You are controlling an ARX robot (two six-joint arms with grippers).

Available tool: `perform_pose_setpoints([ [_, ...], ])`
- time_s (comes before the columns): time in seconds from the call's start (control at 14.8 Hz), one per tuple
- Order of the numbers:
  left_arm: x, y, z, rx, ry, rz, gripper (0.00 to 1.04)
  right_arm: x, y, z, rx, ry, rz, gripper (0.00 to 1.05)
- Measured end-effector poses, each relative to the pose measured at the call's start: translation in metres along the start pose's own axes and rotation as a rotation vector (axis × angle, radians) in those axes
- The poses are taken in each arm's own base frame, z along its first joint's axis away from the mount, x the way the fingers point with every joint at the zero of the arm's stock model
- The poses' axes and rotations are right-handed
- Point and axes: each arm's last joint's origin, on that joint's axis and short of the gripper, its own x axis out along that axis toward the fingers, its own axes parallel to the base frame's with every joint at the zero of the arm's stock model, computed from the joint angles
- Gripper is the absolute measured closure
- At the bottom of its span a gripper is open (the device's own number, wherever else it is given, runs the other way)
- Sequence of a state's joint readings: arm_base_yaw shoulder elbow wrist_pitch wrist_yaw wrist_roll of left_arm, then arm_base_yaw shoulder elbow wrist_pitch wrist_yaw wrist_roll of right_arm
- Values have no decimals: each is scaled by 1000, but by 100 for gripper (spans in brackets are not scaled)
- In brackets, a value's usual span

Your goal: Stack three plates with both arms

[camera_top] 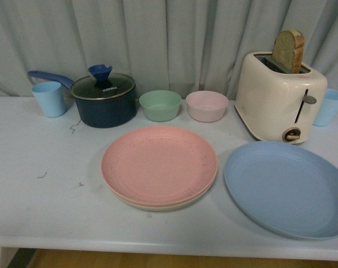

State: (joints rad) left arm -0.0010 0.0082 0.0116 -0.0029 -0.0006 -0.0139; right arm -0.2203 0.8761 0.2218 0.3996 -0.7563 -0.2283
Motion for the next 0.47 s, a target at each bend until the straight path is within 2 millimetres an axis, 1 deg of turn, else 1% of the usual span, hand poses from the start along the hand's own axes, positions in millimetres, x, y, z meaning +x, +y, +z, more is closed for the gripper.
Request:
perform_pose_setpoints([
  [0.14,0,0,0,0,1,0,7,41,-61,11,44,-41,-284,6],
  [0.2,0,0,0,0,0,0,7,64,-92,6,100,-4,-434,6],
  [0.27,0,0,0,0,0,0,7,83,-112,-9,172,81,-528,6],
  [0.34,0,0,0,0,1,0,7,103,-125,-34,257,215,-589,6],
  [0.41,0,0,0,0,0,0,7,116,-128,-57,318,334,-616,6],
  [0.47,0,0,0,0,1,0,7,129,-126,-74,341,422,-630,6],
])
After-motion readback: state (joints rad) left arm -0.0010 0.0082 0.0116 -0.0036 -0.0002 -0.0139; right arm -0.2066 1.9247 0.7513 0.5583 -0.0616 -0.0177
